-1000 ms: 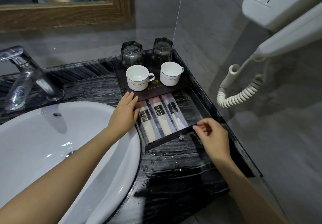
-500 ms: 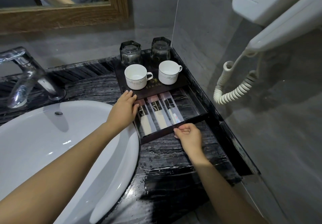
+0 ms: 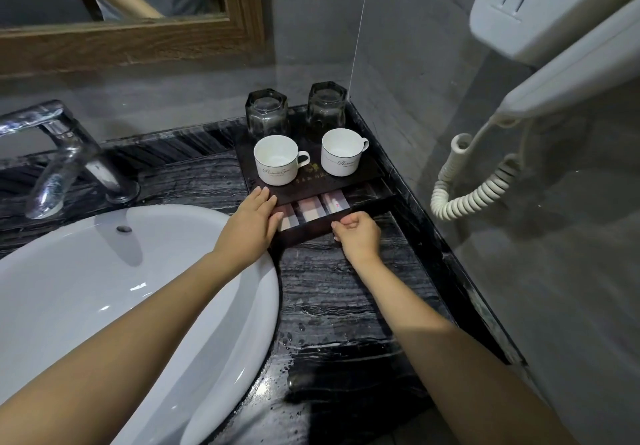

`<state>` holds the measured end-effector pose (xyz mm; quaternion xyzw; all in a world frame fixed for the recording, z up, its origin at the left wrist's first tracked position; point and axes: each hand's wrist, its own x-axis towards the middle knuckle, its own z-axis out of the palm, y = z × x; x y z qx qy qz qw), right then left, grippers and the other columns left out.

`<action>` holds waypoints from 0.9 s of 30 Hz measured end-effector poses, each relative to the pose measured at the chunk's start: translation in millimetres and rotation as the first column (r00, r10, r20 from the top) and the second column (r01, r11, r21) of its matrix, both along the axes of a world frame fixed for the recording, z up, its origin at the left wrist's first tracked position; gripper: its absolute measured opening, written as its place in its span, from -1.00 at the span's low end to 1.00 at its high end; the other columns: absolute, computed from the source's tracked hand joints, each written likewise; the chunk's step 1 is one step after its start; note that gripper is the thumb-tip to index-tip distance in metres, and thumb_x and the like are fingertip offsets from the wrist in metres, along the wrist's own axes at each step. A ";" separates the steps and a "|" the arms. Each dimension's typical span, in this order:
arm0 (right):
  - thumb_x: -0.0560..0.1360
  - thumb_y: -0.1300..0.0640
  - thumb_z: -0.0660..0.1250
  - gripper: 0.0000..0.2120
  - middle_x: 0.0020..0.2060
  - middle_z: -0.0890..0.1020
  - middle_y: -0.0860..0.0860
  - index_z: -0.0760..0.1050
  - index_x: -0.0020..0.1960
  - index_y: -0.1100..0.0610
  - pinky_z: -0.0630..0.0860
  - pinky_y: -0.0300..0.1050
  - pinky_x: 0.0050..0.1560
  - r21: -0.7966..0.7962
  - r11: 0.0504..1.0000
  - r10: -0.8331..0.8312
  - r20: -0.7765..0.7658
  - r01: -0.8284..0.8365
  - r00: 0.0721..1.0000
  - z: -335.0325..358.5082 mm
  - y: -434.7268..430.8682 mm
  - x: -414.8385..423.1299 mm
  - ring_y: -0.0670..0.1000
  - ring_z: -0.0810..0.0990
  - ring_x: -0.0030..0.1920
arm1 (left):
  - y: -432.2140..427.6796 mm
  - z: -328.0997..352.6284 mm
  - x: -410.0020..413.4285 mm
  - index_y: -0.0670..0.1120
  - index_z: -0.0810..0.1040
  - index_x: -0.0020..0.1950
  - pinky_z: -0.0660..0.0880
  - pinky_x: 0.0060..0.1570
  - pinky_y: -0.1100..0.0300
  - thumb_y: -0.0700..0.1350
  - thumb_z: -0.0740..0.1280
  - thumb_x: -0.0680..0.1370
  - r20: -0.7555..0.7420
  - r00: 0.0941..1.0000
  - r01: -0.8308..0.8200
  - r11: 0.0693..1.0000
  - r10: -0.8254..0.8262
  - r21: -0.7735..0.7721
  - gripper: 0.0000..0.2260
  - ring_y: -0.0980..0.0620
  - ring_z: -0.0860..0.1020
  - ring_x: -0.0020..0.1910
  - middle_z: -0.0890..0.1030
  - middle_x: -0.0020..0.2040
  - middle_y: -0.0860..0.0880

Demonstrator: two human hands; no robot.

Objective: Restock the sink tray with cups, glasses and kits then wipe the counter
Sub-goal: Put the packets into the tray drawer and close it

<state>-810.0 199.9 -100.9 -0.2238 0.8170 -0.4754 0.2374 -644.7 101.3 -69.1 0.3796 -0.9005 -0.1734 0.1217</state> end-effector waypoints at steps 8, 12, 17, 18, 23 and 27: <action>0.43 0.23 0.42 -0.85 -0.09 0.64 0.21 0.51 -0.08 0.29 0.50 -0.13 -0.08 -0.017 0.999 0.027 -0.053 -0.028 0.998 4.2 -19.0 -2.0 0.08 0.59 -0.13 | 3.2 -1.2 -0.4 -0.28 0.34 0.37 0.05 0.45 0.12 -0.08 0.21 0.57 -0.025 1.000 -0.014 0.999 0.013 -0.041 -0.57 -0.14 0.19 0.48 0.31 0.44 -0.24; 0.45 0.24 0.40 -0.82 -0.06 0.62 0.20 0.50 -0.02 0.32 0.41 -0.22 -0.12 -0.022 0.998 0.053 -0.043 -0.054 0.998 3.6 -24.8 -2.3 0.01 0.53 -0.14 | 3.8 -2.0 -0.8 -0.26 0.33 0.38 0.01 0.44 0.17 -0.08 0.21 0.57 -0.036 0.999 -0.017 0.999 0.016 -0.046 -0.57 -0.13 0.17 0.49 0.30 0.45 -0.22; 0.45 0.25 0.39 -0.82 -0.04 0.60 0.21 0.48 -0.01 0.31 0.41 -0.23 -0.11 -0.042 0.998 0.054 -0.066 -0.057 0.996 -2.2 -33.3 -1.1 0.05 0.56 -0.12 | 4.7 -5.5 -1.4 -0.26 0.33 0.38 0.00 0.43 0.17 -0.08 0.20 0.57 -0.055 0.998 -0.031 0.998 0.028 -0.059 -0.57 -0.12 0.17 0.49 0.31 0.45 -0.21; 0.45 0.25 0.39 -0.82 -0.04 0.60 0.21 0.47 -0.01 0.30 0.41 -0.23 -0.11 -0.044 0.998 0.049 -0.075 -0.052 0.996 -3.8 -34.2 -0.2 0.06 0.56 -0.11 | 4.9 -6.2 -1.5 -0.26 0.33 0.38 0.01 0.44 0.17 -0.08 0.21 0.57 -0.061 0.998 -0.032 0.998 0.028 -0.063 -0.57 -0.12 0.17 0.49 0.31 0.45 -0.22; 0.48 0.25 0.35 -0.83 0.00 0.56 0.23 0.45 0.02 0.30 0.42 -0.20 -0.07 -0.045 0.998 0.047 -0.128 -0.053 0.991 -7.0 -35.0 5.9 0.14 0.57 -0.03 | 6.5 -9.0 -1.6 -0.27 0.30 0.39 -0.01 0.45 0.16 -0.10 0.20 0.57 -0.067 0.997 -0.032 0.997 0.028 -0.066 -0.57 -0.14 0.15 0.50 0.28 0.46 -0.23; 0.50 0.27 0.31 -0.81 0.09 0.51 0.22 0.42 0.08 0.32 0.29 -0.36 -0.15 0.003 0.999 0.052 -0.159 -0.052 0.986 -0.5 -34.0 11.2 0.04 0.49 -0.06 | 10.2 -10.5 -3.0 -0.28 0.22 0.43 -0.07 0.45 0.17 -0.09 0.20 0.58 -0.037 0.999 -0.035 0.998 0.033 -0.056 -0.52 -0.15 0.08 0.51 0.19 0.49 -0.24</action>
